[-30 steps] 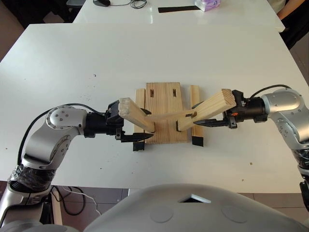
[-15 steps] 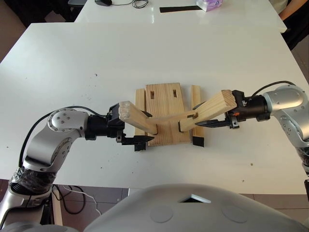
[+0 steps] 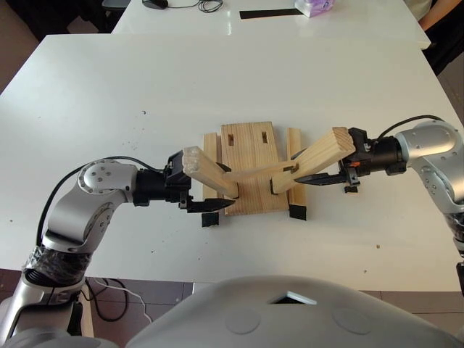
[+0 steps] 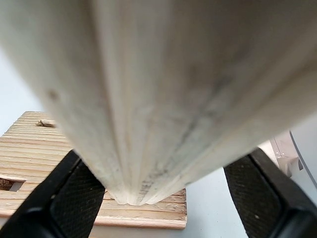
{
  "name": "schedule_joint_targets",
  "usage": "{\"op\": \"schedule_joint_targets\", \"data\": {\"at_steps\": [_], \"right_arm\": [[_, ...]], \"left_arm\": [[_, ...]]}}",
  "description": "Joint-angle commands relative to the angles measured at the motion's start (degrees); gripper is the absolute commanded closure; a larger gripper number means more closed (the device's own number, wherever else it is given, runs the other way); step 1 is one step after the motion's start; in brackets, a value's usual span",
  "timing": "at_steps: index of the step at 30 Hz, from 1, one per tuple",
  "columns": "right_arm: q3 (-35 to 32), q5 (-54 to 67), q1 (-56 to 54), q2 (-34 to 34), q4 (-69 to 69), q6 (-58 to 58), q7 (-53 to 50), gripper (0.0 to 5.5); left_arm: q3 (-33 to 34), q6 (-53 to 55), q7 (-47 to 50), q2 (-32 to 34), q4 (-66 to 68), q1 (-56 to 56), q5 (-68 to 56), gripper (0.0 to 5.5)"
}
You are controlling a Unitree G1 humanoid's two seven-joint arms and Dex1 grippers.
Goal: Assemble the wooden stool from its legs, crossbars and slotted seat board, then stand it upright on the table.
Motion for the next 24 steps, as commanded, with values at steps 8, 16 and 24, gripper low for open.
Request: {"op": "schedule_joint_targets", "data": {"at_steps": [8, 16, 24], "right_arm": [[6.43, -5.09, 1.37, 1.25, -3.34, 3.25, 0.33, 3.46], [6.88, -5.55, 2.27, 0.99, -4.48, 2.86, 0.26, 3.46], [7.38, -5.92, 2.6, 1.16, -4.98, 2.52, -0.25, 3.46]], "left_arm": [[-5.49, -1.02, -0.22, -1.92, -4.95, 0.17, 0.56, 1.78], [-4.83, -0.55, -0.08, -2.47, -1.82, -2.82, 0.52, 1.78], [-3.04, 0.89, -1.78, -3.0, 1.85, -6.95, -0.99, 1.78]]}}
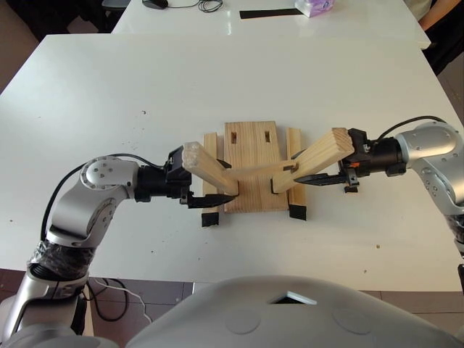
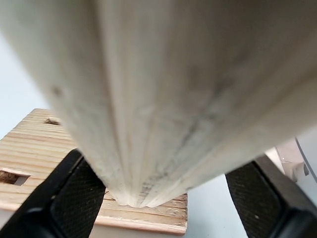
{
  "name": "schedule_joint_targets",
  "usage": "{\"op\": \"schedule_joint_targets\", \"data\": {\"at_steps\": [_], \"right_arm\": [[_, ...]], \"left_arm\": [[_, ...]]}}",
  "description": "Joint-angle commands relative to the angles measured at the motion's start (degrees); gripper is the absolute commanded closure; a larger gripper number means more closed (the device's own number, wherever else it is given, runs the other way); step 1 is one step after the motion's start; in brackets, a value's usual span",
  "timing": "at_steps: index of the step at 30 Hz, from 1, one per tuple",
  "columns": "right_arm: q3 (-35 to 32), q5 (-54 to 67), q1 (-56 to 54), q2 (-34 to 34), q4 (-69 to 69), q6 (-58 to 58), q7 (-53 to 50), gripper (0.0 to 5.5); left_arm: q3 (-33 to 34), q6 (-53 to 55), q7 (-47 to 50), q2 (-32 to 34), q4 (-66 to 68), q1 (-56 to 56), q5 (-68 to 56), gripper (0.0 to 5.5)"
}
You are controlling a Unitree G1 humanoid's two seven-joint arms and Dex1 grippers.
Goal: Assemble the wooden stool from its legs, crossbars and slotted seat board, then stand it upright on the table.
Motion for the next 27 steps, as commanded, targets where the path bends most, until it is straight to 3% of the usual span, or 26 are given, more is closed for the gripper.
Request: {"op": "schedule_joint_targets", "data": {"at_steps": [1, 10, 27], "right_arm": [[7.26, -5.49, 1.66, 1.42, -3.48, 1.86, 1.28, 3.46], [7.57, -6.09, 2.03, 1.44, -3.68, 1.63, 0.9, 3.46], [7.7, -6.83, 2.38, 1.94, -3.35, 1.1, -0.1, 3.46]], "left_arm": [[-2.86, -0.3, -1.36, -1.41, -1.35, -4.01, -0.09, 1.78], [-1.99, -5.26, -3.14, -0.65, 5.07, -5.56, 4.77, 1.78], [4.81, -4.02, -10.1, 4.47, 9.06, -6.1, 0.99, 1.78]]}}
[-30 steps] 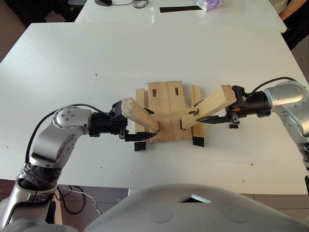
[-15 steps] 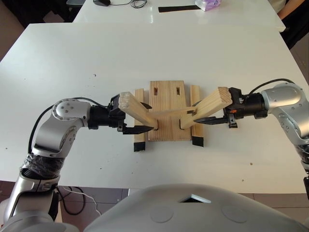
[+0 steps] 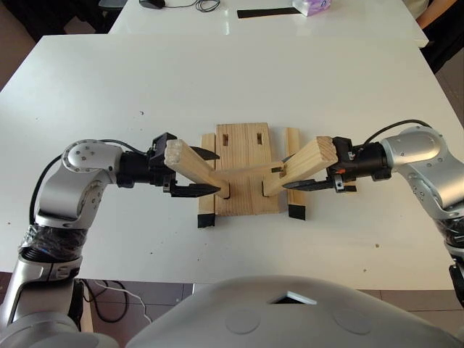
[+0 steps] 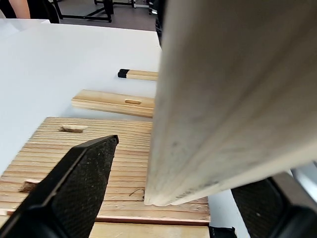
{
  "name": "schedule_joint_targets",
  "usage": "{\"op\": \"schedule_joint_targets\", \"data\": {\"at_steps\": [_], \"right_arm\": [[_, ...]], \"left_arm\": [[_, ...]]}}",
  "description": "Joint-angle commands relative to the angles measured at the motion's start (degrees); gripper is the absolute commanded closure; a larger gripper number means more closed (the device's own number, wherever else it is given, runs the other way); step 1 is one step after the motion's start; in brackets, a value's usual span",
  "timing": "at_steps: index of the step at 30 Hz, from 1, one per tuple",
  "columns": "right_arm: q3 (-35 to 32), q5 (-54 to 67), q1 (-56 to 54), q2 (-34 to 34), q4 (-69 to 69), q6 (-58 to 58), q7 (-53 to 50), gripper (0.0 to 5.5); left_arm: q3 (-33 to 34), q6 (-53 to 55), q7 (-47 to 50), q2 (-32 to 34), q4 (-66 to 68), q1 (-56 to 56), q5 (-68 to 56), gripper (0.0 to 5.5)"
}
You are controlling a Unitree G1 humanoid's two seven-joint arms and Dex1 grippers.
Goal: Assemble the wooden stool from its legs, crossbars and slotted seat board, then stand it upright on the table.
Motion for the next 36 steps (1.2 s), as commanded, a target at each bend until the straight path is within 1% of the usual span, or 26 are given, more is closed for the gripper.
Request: {"op": "schedule_joint_targets", "data": {"at_steps": [1, 5, 8, 13, 18, 27, 31, 36], "right_arm": [[4.75, -4.66, 2.61, -0.44, 0.13, 1.28, 1.96, 3.46], [4.78, -4.84, 2.57, -0.49, 0.2, 1.1, 1.88, 3.46], [4.9, -4.88, 2.69, -0.54, 0.1, 0.97, 1.68, 3.46], [5.05, -4.91, 2.75, -0.67, 0.11, 0.82, 1.6, 3.46], [4.85, -4.94, 2.88, -0.89, 0.21, 0.65, 1.41, 3.46], [5.01, -5.67, 3.06, -0.5, 1.1, 0.03, 0.6, 3.46], [5.14, -5.91, 3.39, -0.57, 1.05, -0.31, 0.42, 3.46], [5.43, -6.21, 3.13, -0.38, 1.29, -0.6, 0.34, 3.46]], "left_arm": [[0.98, 0.27, -0.61, 2.05, 0.41, -1.17, 0.21, 1.78], [0.73, 2.05, -1.77, 3.23, -2.75, 1.34, -1.6, 1.3], [0.86, 1.45, -1.7, 2.99, -3.78, 2.68, -1.9, 0.75], [1.74, -1.68, -4.06, 4.52, -4.13, 6.27, -1.26, 0.73], [2.26, -8.09, -5.56, 6.57, -0.1, 8.78, 3.52, 0.73], [2.69, -7.72, -4.5, 6.1, -0.37, 7.15, 1.96, 0.73], [3.02, -10.19, -5.22, 7.38, 4.76, 5.83, 4.6, 0.73], [0.57, -17.07, -4.63, 8.25, 15.39, 1.74, 12.68, 0.73]]}}
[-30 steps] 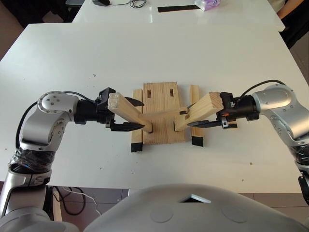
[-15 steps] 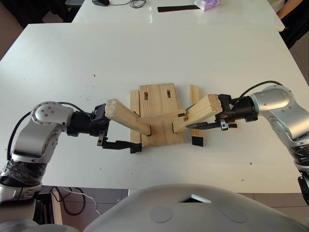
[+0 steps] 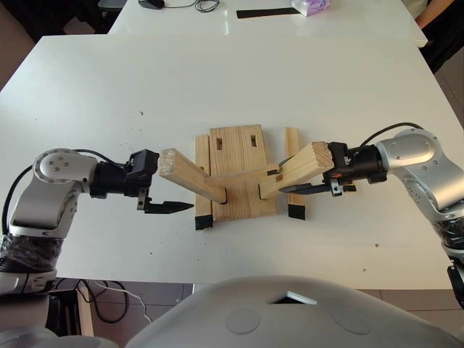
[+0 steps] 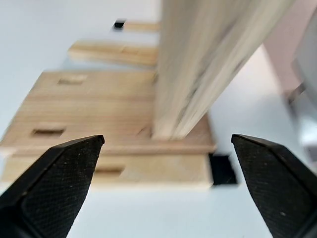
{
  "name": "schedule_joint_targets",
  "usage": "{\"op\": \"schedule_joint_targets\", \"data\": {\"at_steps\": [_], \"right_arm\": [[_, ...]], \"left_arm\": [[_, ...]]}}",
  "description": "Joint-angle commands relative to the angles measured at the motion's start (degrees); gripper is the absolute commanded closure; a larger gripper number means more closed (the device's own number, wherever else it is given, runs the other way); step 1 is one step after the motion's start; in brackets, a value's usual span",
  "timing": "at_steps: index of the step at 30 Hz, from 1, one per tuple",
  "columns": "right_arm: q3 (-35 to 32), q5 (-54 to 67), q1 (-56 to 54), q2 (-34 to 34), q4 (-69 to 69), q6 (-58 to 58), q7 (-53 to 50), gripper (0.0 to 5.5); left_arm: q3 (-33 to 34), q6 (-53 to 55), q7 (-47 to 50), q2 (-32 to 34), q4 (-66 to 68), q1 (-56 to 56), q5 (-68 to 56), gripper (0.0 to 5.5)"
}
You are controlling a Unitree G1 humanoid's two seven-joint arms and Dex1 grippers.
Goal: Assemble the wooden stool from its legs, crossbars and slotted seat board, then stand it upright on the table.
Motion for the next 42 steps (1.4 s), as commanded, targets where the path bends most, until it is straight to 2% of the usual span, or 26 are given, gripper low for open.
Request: {"op": "schedule_joint_targets", "data": {"at_steps": [1, 3, 7, 18, 22, 29, 42], "right_arm": [[4.17, -5.93, 2.83, -0.54, 1.45, 1.49, 0.66, 3.46], [4.31, -6.14, 2.59, -0.41, 1.69, 1.33, 0.79, 3.46], [4.67, -6.73, 2.31, -0.25, 2.44, 0.65, 1.16, 3.46], [5.75, -7.67, 1.61, 0.15, 3.54, -0.46, 0.9, 3.46], [6.26, -7.79, 1.57, 0.66, 3.24, -0.29, 0.15, 3.46], [6.25, -7.76, 1.32, 0.99, 3.52, -0.27, -0.06, 3.46], [5.84, -8.38, 1.08, 1.49, 6.42, -0.84, -0.65, 3.46]], "left_arm": [[-1.74, -4.77, 2.15, 0.3, 9.3, -5.24, 7.01, 0.73], [-1.2, -4.37, 6.89, -2.89, 13.84, -9.68, 8.34, 0.73], [0.3, 5.04, 15.74, -10.09, 16.5, -18.44, 5.05, 0.73], [-2.4, 18.38, 19.55, -18.06, 4.6, -25.38, -2.35, 2.44], [-6.3, 18.51, 17.65, -19.16, 1.78, -25.96, -1.84, 2.46], [-14.12, 11.85, 12.62, -17.97, -0.59, -22.37, 3.79, 2.46], [-14.03, 13.59, 8.57, -15.76, -7.49, -19.67, 0.51, 2.46]]}}
